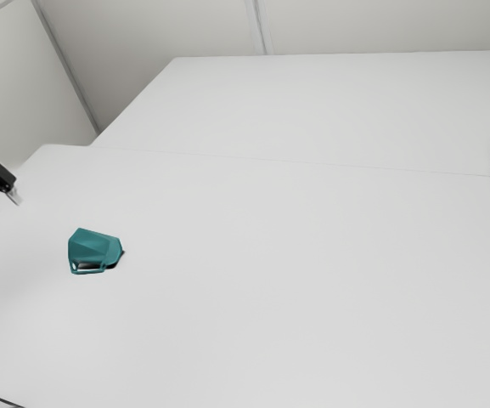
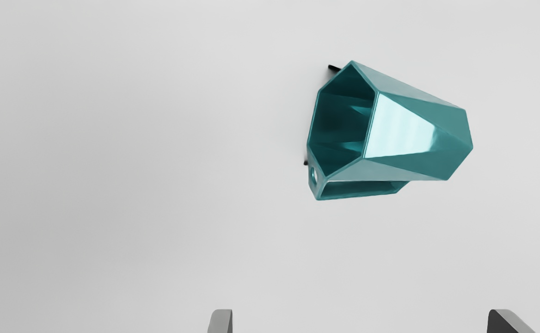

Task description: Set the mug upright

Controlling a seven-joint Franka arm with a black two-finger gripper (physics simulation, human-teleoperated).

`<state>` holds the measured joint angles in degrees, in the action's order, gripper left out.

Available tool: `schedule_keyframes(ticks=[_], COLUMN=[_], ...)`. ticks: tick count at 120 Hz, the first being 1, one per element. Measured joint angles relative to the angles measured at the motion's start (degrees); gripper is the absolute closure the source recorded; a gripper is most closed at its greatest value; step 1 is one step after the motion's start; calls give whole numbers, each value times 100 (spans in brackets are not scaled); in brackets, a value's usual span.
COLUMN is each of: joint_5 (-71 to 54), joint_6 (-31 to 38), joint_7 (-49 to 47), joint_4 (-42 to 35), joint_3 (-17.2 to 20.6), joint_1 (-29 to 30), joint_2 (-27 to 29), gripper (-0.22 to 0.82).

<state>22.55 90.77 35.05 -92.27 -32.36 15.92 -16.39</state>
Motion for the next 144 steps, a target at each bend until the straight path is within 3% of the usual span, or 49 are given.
schedule_keyframes(ticks=[12,16,25,36,56,98,144], joint_5=[518,658,858,991,1130,1197,1344], joint_6=[-269,-354,-522,-651,-763,-686,-502], joint_7=[477,627,937,1267,1752,2420,2782], joint_4=[470,616,1091,1463,1674,1266,822], joint_3=[252,575,1760,2205,2493,2907,3051], joint_1=[640,1017,2048,2353,2515,2635,2658], joint_2=[-611,-773,-1275,-1640,-1998,-2041,-2057], gripper=[0,0,0,0,0,0,0])
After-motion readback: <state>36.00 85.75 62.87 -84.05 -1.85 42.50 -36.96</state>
